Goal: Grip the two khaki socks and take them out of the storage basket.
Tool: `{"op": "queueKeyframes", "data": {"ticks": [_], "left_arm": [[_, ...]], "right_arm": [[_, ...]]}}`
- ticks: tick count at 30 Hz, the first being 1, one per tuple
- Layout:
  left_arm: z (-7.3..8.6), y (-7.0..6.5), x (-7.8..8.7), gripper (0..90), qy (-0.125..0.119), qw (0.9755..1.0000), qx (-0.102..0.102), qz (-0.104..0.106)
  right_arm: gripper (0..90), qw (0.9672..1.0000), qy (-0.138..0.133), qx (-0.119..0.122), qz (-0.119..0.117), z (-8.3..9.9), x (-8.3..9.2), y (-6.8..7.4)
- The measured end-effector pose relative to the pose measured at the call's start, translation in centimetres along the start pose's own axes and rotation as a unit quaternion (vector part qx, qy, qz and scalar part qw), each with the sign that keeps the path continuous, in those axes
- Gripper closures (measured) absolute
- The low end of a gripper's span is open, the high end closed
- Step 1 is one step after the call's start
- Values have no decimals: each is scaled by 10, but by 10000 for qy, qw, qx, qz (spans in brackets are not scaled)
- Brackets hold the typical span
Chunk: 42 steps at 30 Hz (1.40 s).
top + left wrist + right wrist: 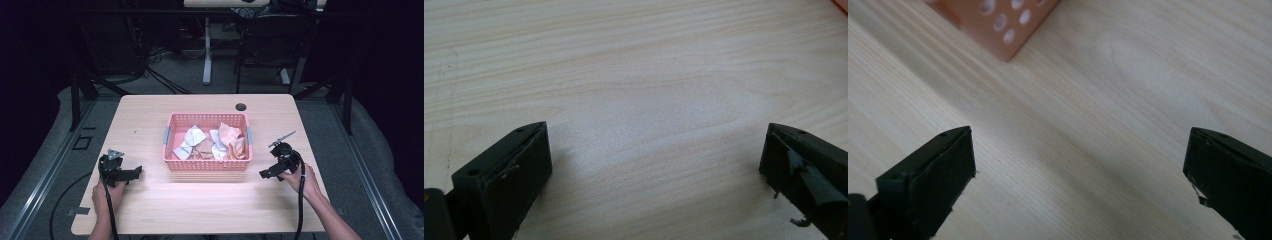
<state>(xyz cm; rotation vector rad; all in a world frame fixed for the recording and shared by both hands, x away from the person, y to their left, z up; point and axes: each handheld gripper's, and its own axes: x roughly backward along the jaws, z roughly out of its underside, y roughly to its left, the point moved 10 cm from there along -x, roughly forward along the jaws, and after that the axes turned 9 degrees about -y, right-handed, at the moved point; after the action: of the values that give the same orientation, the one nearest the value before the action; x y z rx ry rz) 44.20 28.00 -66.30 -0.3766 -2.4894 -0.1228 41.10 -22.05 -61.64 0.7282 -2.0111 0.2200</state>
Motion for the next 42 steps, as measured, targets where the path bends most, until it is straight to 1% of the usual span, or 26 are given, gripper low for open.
{"op": "queueKeyframes", "data": {"ticks": [1,3,4,6,7,8,9,10,11,12,17,18,22,24,25,27,29,31,32,34,37,38,39,40,41,42], "left_arm": [[0,0,0,2,0,10000,4,-4],[0,0,0,2,-2,10000,4,-5],[0,0,0,2,0,10000,8,-9],[0,0,0,2,-2,10000,5,-7],[0,0,0,2,-2,10000,5,-7],[0,0,0,2,-2,10000,5,-8],[0,0,0,2,-3,10000,12,-13],[0,0,0,2,-2,10000,15,-13],[0,0,0,2,-3,10000,14,-15],[0,0,0,2,-4,10000,11,-12],[0,0,0,2,0,10000,11,-15],[0,0,0,2,0,10000,9,-16],[0,0,0,2,1,10000,7,-14],[0,0,0,2,-2,10000,13,-15],[0,0,0,2,0,10000,11,-15],[0,0,0,2,-2,10000,12,-16],[0,0,0,2,-1,10000,10,-15],[0,0,0,2,2,10000,9,-15],[0,0,0,2,1,10000,8,-14],[0,0,0,2,0,10000,9,-16],[0,0,0,2,0,10000,9,-11],[0,0,0,1,0,10000,9,-11],[0,0,0,2,0,10000,10,-14],[0,0,0,2,0,10000,8,-15],[0,0,0,1,0,10000,8,-16],[0,0,0,2,-1,10000,9,-16]], "right_arm": [[0,10000,14,85,27,-3,3,0],[0,9999,-94,39,-17,-9,9,5],[1,9999,-54,117,-16,-12,13,5],[5,9998,-144,148,-28,-19,19,9],[5,9998,-144,148,-28,-19,19,9],[13,9996,-176,200,23,-28,28,10],[13,9995,-286,140,46,-34,31,11],[13,9995,-266,175,41,-38,36,11],[12,9993,-352,138,51,-44,40,12],[12,9993,-291,196,100,-48,45,12],[10,9987,-267,418,144,-72,58,19],[10,9987,-289,408,98,-77,60,21],[9,9986,-260,443,85,-91,65,26],[9,9985,-229,490,45,-98,65,28],[9,9985,-266,473,34,-102,64,31],[12,9982,-218,553,21,-108,63,34],[14,9982,-189,576,-11,-111,61,36],[21,9982,-181,571,-82,-120,55,44],[23,9979,-150,632,-69,-122,53,45],[34,9978,-67,646,-112,-126,49,49],[60,9975,-16,691,-120,-132,40,54],[60,9975,-16,691,-120,-132,40,54],[86,9971,73,750,-125,-134,33,59],[98,9972,48,734,-129,-135,30,60],[111,9969,119,762,-126,-135,27,62],[131,9970,120,756,-123,-136,24,63]]}}
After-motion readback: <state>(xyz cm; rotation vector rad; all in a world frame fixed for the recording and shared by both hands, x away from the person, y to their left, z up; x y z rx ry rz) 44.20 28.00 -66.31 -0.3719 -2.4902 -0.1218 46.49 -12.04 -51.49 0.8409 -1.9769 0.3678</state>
